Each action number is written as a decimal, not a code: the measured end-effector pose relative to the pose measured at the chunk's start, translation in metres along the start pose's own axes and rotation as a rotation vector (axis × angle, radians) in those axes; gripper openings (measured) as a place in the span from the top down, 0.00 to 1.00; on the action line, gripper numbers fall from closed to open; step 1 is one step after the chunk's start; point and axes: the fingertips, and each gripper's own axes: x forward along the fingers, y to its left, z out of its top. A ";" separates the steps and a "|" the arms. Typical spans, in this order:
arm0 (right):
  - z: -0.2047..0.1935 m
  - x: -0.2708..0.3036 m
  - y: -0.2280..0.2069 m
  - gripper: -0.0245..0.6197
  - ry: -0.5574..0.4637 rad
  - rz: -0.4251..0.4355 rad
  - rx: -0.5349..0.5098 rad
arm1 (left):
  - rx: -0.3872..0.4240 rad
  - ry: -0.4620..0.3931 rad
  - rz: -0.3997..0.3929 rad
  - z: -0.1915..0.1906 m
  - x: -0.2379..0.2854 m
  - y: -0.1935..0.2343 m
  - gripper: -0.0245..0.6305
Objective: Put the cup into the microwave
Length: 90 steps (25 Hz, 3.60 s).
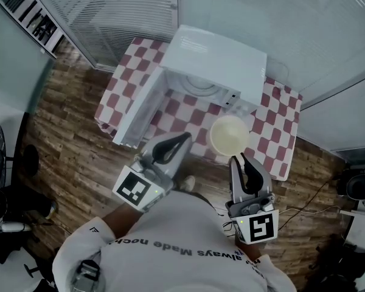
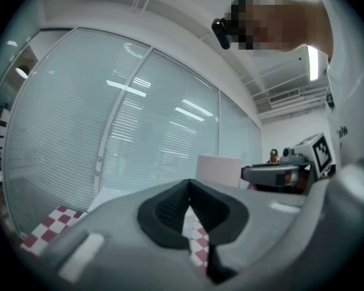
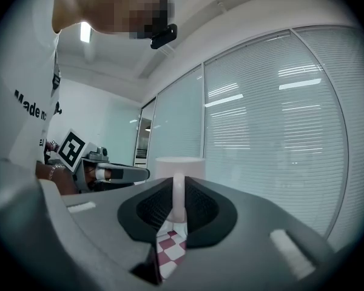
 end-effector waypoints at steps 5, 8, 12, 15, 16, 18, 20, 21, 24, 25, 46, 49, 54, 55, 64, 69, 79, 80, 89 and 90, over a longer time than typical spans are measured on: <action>0.002 0.041 -0.002 0.90 0.003 0.002 -0.004 | -0.009 0.005 -0.014 0.004 0.012 0.038 0.96; 0.005 0.070 -0.006 0.90 -0.001 -0.006 -0.010 | -0.010 0.005 -0.032 0.009 0.021 0.062 0.96; 0.010 0.106 -0.011 0.90 -0.014 -0.027 -0.007 | -0.006 0.003 -0.051 0.012 0.032 0.095 0.96; 0.014 0.128 -0.012 0.90 -0.022 -0.030 -0.007 | -0.003 0.006 -0.070 0.015 0.040 0.115 0.96; 0.015 0.134 -0.013 0.90 -0.027 -0.032 -0.005 | -0.006 0.008 -0.074 0.016 0.041 0.121 0.96; 0.015 0.145 -0.015 0.90 -0.029 -0.041 -0.005 | -0.011 0.011 -0.079 0.016 0.043 0.131 0.96; 0.012 0.153 -0.017 0.90 -0.011 -0.049 -0.007 | -0.012 0.011 -0.085 0.015 0.046 0.140 0.96; 0.011 0.157 -0.018 0.90 -0.003 -0.051 -0.008 | -0.010 0.009 -0.089 0.015 0.048 0.144 0.96; 0.010 0.167 -0.021 0.90 0.001 -0.060 -0.006 | -0.009 0.008 -0.097 0.014 0.052 0.154 0.96; 0.009 0.169 -0.022 0.90 0.000 -0.064 -0.005 | -0.012 0.008 -0.098 0.014 0.054 0.156 0.96; 0.004 0.152 -0.075 0.90 -0.001 -0.053 -0.007 | -0.033 -0.005 -0.049 0.012 0.101 0.140 0.96; -0.003 0.151 -0.079 0.90 0.010 -0.051 0.004 | -0.034 0.001 -0.048 0.006 0.103 0.140 0.96; -0.017 0.151 -0.083 0.90 0.029 -0.058 0.023 | -0.048 0.023 -0.040 -0.007 0.104 0.145 0.96; -0.021 0.151 -0.083 0.90 0.034 -0.060 0.029 | -0.051 0.026 -0.041 -0.010 0.104 0.146 0.96; -0.057 0.158 -0.076 0.90 0.072 -0.061 0.072 | -0.078 0.075 -0.048 -0.042 0.102 0.152 0.96; -0.075 0.163 -0.074 0.90 0.082 -0.060 0.084 | -0.079 0.094 -0.054 -0.060 0.102 0.155 0.96; -0.113 0.170 -0.073 0.90 0.118 -0.060 0.098 | -0.093 0.113 -0.075 -0.094 0.112 0.160 0.96; -0.117 0.170 -0.072 0.90 0.121 -0.058 0.099 | -0.093 0.115 -0.077 -0.098 0.113 0.160 0.96; -0.154 0.172 -0.073 0.90 0.124 -0.072 0.118 | -0.084 0.141 -0.083 -0.139 0.118 0.161 0.96; -0.159 0.173 -0.073 0.90 0.129 -0.073 0.118 | -0.083 0.147 -0.084 -0.145 0.119 0.161 0.96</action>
